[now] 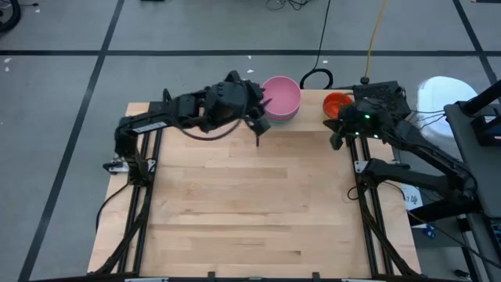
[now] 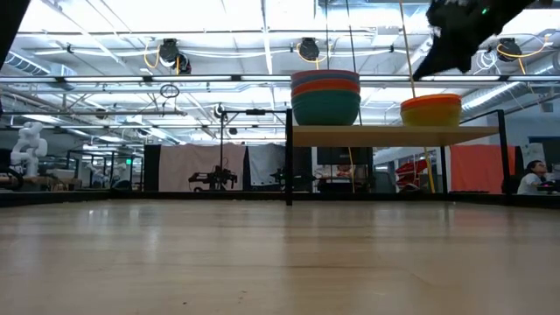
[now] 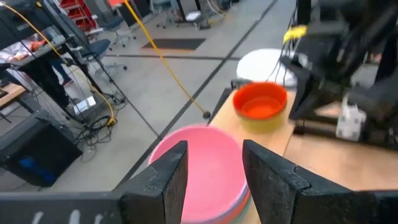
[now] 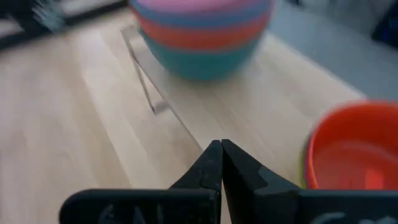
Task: Place and stack bowls onto a shelf
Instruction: Return to Home Position
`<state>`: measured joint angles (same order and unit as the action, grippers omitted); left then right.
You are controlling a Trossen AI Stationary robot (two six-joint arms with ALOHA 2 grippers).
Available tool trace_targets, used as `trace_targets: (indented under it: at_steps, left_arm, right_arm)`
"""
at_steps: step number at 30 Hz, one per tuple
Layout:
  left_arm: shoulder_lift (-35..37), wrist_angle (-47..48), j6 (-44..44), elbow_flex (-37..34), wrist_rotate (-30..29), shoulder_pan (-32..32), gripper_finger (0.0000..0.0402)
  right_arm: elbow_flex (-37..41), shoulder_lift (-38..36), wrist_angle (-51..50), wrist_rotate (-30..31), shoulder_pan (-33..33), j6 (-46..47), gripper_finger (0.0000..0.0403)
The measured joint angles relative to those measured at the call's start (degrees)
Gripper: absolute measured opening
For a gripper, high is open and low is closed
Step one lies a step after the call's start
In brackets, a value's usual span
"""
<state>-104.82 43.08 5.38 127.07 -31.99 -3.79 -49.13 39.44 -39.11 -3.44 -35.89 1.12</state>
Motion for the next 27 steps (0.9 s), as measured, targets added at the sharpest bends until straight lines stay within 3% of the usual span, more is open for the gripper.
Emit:
trace_targets:
  at_steps: [13, 17, 24, 27]
  left_arm:
    - [14.2, 25.0, -14.3, 0.1, -0.1, 0.7, 0.0153]
    - [17.3, 30.8, -16.5, 0.0, -0.1, 0.7, 0.0118]
    - [22.8, 42.3, -21.4, 0.2, -0.1, 0.7, 0.0019]
    - [24.8, 46.8, -23.1, 0.1, -0.1, 0.8, 0.0008]
  right_arm:
    - [-1.7, -16.7, 0.8, -1.2, 0.0, -0.7, 0.0000]
    - [-1.7, -19.6, 0.7, -1.2, 0.0, -0.7, 0.0000]
    - [-1.7, -22.7, 0.7, -2.8, 0.0, -0.3, 0.0000]
    - [-1.7, -24.0, 0.2, -4.0, 0.0, -0.3, 0.0000]
